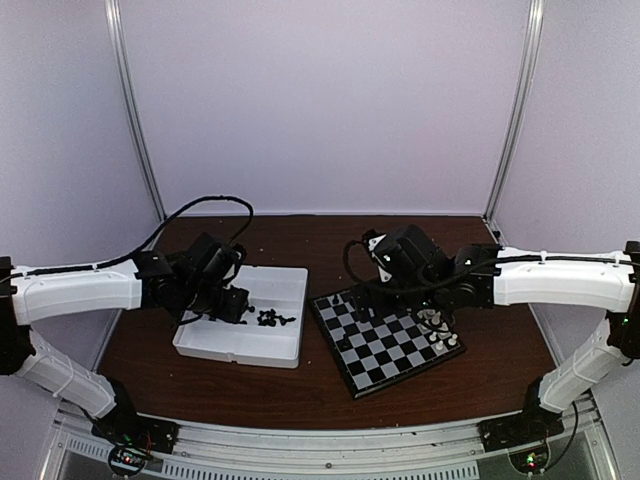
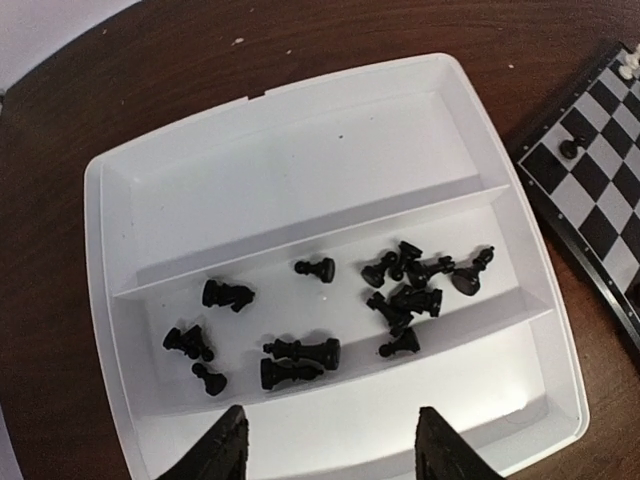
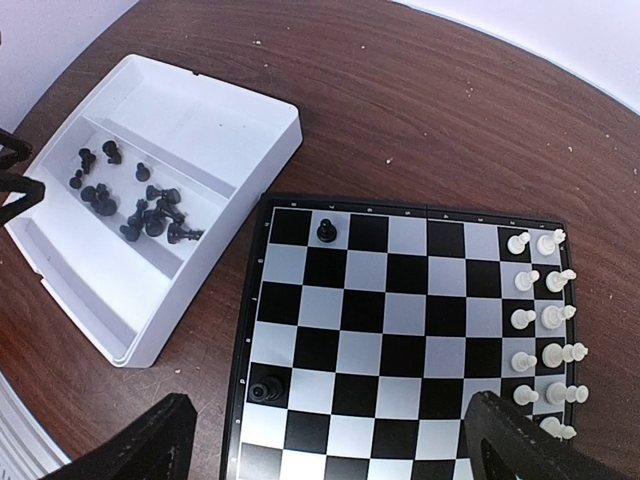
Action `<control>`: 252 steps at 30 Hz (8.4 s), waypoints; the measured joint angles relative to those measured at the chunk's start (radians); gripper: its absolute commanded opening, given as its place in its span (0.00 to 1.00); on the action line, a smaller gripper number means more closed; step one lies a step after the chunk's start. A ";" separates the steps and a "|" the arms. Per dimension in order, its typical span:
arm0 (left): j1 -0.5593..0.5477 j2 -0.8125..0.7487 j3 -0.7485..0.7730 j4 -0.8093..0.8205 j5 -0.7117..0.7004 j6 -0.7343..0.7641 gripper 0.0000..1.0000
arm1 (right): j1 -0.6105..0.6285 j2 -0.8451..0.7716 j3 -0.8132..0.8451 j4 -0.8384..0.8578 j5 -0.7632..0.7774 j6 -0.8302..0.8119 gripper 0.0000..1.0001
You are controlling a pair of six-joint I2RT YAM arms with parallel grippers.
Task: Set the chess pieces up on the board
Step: Pick up the chess piece from the storage box.
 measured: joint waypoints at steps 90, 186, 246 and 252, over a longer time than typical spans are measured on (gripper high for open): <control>0.191 0.551 0.267 -0.033 0.026 -0.491 0.23 | -0.003 -0.114 -0.072 0.005 0.027 -0.035 0.98; 0.193 0.298 -0.113 0.735 0.750 0.100 0.19 | -0.230 0.600 0.239 0.673 -0.889 0.725 0.45; 0.206 0.238 0.113 0.412 0.949 -0.407 0.14 | -0.049 0.296 -0.084 0.804 -0.464 -0.328 0.42; 0.206 0.238 0.113 0.414 0.975 -0.425 0.14 | -0.045 0.312 -0.060 0.821 -0.449 -0.337 0.36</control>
